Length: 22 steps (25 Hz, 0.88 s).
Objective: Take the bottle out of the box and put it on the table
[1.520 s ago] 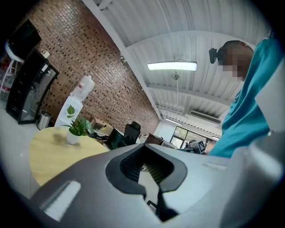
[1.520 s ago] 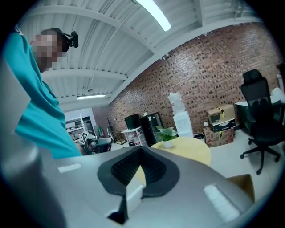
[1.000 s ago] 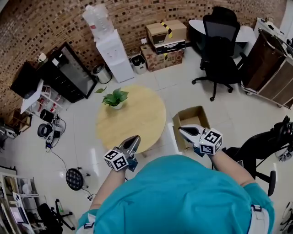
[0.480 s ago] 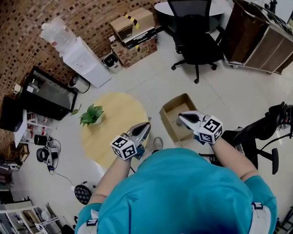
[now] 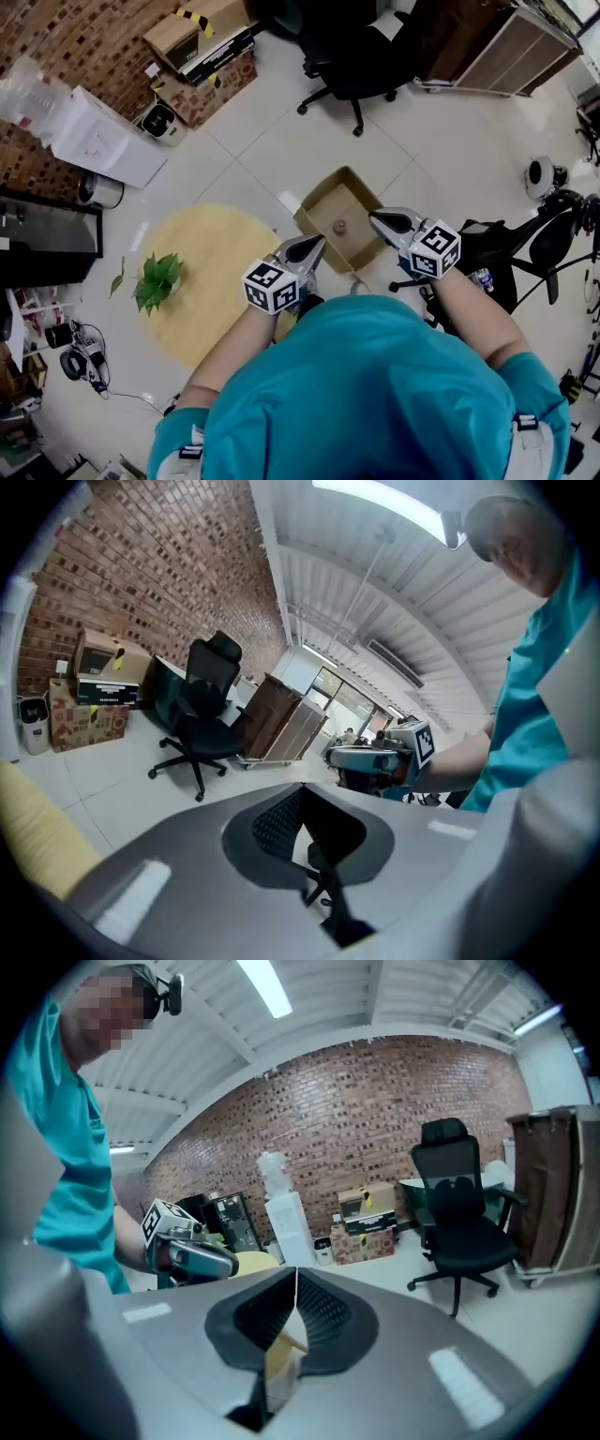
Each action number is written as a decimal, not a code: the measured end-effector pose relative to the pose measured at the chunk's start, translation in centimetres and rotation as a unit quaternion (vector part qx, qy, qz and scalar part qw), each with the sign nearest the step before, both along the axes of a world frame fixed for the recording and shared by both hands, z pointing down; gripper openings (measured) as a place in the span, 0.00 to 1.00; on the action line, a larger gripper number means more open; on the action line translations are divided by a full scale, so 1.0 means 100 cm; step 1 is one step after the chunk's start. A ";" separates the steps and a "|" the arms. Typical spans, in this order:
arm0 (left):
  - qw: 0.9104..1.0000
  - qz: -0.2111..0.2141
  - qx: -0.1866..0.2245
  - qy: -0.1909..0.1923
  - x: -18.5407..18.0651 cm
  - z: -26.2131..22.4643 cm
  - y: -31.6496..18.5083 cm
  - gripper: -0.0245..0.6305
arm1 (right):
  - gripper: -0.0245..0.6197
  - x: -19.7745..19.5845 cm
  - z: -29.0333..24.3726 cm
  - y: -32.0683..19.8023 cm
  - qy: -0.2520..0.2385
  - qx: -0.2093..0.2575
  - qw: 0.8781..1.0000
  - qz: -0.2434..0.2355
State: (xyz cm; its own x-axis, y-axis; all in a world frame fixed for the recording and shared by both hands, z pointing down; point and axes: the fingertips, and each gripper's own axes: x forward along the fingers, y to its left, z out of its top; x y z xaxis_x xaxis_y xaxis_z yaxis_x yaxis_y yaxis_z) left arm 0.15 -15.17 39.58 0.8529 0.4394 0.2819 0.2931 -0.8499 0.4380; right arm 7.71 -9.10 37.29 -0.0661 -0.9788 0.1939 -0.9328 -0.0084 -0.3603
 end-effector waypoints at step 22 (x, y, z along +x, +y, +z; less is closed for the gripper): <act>0.938 0.056 0.124 -0.319 0.089 0.495 0.008 0.04 | 0.08 0.050 0.503 -0.029 -0.123 -0.135 0.980 0.083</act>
State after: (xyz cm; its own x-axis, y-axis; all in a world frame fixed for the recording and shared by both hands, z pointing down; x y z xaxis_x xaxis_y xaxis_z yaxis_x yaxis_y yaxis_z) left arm 9.09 -14.42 89.03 0.4286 0.3697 0.8244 0.1329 -0.9283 0.3472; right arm 12.69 -12.00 87.62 0.0125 -0.8950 0.4459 -0.7953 -0.2792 -0.5381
